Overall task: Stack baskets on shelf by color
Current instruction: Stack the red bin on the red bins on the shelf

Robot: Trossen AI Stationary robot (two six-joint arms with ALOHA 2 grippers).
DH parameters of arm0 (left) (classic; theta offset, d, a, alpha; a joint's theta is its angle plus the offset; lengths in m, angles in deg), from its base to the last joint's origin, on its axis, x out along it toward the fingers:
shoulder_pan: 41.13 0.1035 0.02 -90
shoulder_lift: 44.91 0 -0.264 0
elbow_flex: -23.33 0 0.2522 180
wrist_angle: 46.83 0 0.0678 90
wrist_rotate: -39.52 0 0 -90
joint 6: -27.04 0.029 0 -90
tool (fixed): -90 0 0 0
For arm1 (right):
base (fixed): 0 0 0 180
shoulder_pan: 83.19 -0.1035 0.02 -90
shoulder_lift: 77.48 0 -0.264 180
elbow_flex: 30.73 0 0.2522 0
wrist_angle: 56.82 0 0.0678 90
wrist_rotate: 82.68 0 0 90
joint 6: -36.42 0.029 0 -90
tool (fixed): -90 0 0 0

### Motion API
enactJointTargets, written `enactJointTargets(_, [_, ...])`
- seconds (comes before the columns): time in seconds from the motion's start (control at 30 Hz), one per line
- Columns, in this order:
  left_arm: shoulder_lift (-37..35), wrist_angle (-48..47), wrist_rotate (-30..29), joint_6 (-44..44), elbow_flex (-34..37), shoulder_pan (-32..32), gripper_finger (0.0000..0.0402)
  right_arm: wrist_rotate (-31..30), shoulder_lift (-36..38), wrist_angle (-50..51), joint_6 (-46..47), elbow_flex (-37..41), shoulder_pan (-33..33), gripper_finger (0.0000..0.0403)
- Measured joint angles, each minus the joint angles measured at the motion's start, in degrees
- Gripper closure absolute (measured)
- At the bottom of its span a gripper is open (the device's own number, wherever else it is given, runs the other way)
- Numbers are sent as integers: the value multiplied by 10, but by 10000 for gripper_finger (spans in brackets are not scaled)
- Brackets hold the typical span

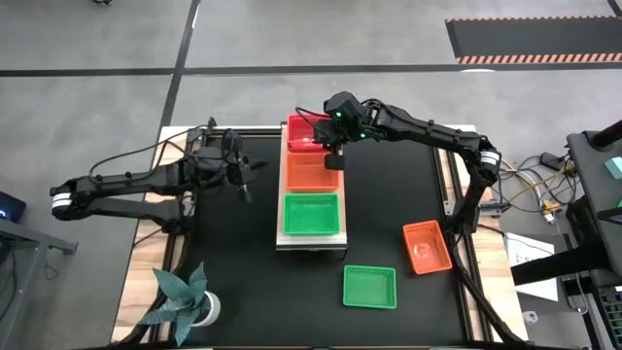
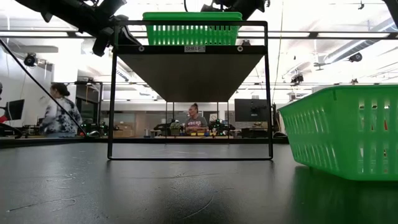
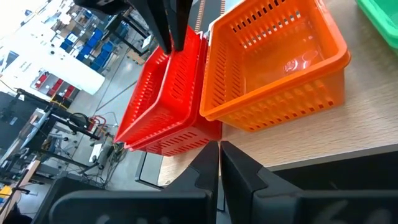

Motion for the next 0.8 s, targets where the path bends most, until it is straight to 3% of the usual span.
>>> enactJointTargets(0.23, [1, 0, 0, 0, 0, 0, 402, 0, 5, 1, 14, 0, 0, 305])
enactJointTargets(0.47, [18, 7, 0, 0, 0, 0, 402, -20, 36, 29, 25, 0, 0, 283])
enactJointTargets(0.63, [36, 28, 0, 4, 0, 0, 402, -70, 56, 91, 21, 0, 9, 295])
enactJointTargets(0.8, [57, 37, 0, 5, -6, 0, 402, -76, 53, 146, 29, 0, 39, 332])
